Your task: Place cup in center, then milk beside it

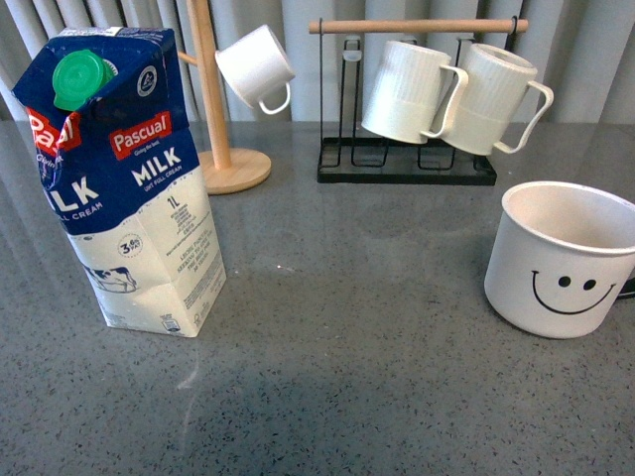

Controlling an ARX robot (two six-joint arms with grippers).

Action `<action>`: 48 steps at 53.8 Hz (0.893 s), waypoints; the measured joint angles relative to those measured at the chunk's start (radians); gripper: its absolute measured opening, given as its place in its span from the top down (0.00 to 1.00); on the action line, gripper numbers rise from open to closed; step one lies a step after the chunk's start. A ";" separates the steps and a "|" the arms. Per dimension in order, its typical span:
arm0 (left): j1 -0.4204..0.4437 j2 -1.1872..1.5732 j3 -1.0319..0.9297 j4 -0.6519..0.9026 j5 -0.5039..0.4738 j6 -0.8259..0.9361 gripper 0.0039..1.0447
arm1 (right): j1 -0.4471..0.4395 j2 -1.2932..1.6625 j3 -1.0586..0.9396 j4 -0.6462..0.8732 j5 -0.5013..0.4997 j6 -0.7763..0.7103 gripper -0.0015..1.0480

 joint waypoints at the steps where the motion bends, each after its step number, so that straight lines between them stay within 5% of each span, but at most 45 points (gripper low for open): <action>1: 0.000 0.000 0.000 0.000 0.000 0.000 0.06 | 0.000 0.000 0.000 0.000 0.000 0.000 0.06; 48: 0.000 0.000 0.000 0.000 0.000 0.000 0.06 | 0.000 0.000 0.000 0.000 0.000 0.000 0.06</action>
